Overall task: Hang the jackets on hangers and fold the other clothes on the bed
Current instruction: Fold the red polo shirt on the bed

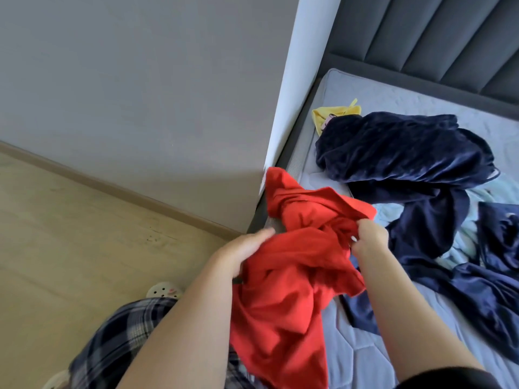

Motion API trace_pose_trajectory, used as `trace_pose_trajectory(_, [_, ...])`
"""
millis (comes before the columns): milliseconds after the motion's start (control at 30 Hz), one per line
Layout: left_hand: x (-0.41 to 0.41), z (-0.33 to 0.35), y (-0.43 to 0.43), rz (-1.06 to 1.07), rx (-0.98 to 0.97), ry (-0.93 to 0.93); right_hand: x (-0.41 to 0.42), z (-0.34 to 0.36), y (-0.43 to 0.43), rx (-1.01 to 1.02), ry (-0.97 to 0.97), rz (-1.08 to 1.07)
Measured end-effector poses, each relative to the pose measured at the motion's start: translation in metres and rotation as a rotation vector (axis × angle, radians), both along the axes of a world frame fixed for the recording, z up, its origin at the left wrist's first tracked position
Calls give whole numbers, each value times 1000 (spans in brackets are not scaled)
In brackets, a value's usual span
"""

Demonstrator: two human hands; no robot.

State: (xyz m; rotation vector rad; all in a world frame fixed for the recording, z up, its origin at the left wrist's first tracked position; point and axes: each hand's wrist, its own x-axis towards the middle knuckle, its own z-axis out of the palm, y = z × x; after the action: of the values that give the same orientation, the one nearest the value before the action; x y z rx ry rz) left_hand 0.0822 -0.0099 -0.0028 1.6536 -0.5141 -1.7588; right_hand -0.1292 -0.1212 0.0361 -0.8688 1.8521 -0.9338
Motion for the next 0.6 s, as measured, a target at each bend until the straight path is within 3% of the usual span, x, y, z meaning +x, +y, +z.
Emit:
trace_pose_trajectory(100, [-8,-8,5,-303,-106,-252,-7,-23,12,-60,45,-1])
trace_pose_trajectory(167, [-13,-6,4,-420,-184,-323,3,-35,25,-1,142,186])
trace_pose_trajectory(267, [-16,1,4,-486,-243,-232,14,-52,41,93,138,269])
trace_pose_trajectory(333, [-15,4,5,-448,-255,-85,21,-46,49,75,-26,316])
trace_pose_trajectory(400, [-10,6,4,-310,-246,33,30,-31,55,-2,-211,410])
trace_pose_trajectory(533, [1,9,-14,201,-158,80,39,33,59,-220,-649,714])
trace_pose_trajectory(567, [6,6,-17,368,-140,71,38,48,59,-204,-617,814])
trace_pose_trajectory(600, [14,1,-19,541,-128,41,35,53,54,-161,-439,914])
